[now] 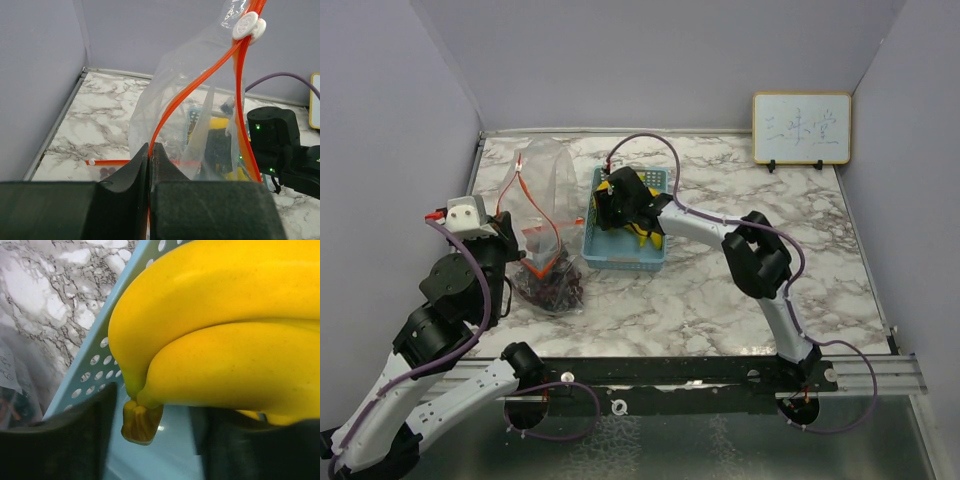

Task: Place the food in the zip-top bag and seal the zipper
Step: Pick up the fake fruit from the bin, then place the fake fruit in the zipper food storage bag, then pick up the fake fruit from the bin.

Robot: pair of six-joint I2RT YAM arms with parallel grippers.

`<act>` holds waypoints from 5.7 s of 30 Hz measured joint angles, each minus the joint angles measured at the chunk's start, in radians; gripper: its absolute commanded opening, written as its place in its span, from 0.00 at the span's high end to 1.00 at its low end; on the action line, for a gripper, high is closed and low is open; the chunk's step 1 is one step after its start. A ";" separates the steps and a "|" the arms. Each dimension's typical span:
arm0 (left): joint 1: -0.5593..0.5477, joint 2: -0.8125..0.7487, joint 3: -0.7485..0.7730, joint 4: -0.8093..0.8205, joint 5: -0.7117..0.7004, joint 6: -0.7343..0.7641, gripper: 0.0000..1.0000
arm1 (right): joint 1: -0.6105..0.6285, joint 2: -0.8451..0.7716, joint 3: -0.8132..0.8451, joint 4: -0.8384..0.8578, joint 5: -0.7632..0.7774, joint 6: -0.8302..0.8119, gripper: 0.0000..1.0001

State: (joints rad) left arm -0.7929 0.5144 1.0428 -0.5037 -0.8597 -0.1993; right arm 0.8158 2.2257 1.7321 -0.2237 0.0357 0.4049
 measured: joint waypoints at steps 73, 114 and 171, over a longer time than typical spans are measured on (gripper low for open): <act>0.001 0.401 0.097 0.069 0.522 -0.148 1.00 | -0.108 -1.149 -0.811 1.077 -1.437 0.365 0.97; 0.007 0.355 0.058 0.118 0.717 -0.151 1.00 | -0.102 -0.924 -0.440 -0.212 -0.768 -0.075 0.97; 0.007 0.260 0.048 -0.047 0.399 -0.094 1.00 | -0.137 -0.246 -0.375 -0.246 0.115 -0.015 0.39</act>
State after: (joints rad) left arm -0.7856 0.7742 1.0904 -0.5503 -0.4606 -0.2932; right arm 0.6785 1.9800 1.3567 -0.4702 0.1509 0.3897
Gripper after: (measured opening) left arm 0.017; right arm 0.784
